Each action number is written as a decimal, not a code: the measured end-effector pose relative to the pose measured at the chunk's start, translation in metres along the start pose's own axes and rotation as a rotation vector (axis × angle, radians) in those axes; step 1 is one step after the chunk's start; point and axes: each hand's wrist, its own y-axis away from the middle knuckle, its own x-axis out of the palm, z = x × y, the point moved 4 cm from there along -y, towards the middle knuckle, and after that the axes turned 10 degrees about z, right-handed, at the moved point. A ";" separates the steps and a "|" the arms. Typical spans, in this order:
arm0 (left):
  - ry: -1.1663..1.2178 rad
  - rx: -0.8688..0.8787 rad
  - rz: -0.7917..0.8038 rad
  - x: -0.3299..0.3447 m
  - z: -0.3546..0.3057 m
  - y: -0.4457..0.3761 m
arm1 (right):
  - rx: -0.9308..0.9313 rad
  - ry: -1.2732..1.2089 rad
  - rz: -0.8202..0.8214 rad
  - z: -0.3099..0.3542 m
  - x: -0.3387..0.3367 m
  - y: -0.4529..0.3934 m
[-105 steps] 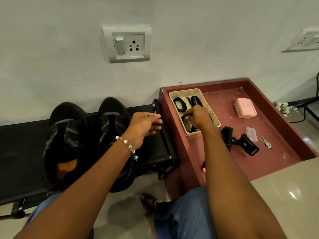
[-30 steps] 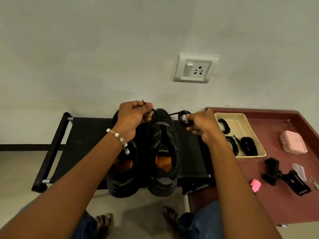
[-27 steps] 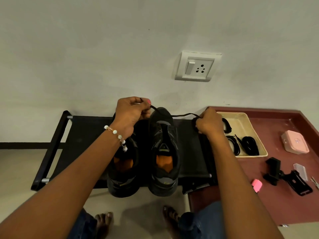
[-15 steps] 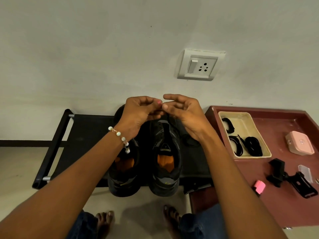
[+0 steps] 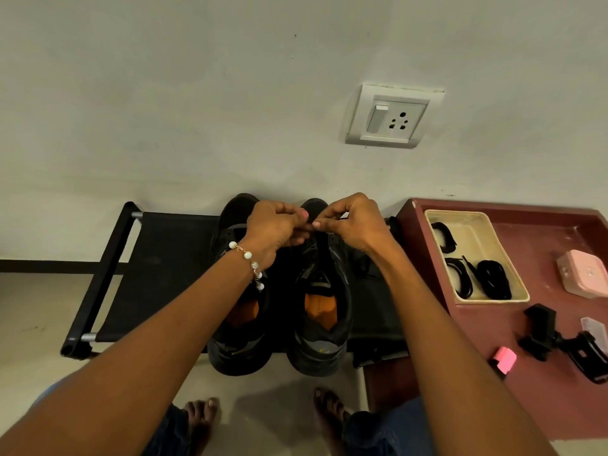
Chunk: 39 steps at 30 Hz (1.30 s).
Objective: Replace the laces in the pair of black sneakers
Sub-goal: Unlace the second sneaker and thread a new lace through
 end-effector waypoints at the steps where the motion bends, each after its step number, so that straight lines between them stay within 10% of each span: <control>1: -0.103 0.009 -0.029 0.000 0.002 -0.002 | 0.029 0.016 -0.008 -0.004 0.000 -0.002; 8: -0.763 0.043 -0.005 0.019 0.012 0.006 | 0.163 -0.095 -0.067 -0.027 0.006 -0.008; 21: -0.502 -0.049 -0.035 0.008 0.019 0.001 | 0.196 0.099 -0.109 -0.024 0.033 -0.013; 39: -0.615 0.089 -0.179 0.006 0.023 -0.007 | 0.479 -0.423 -0.197 -0.046 0.059 -0.025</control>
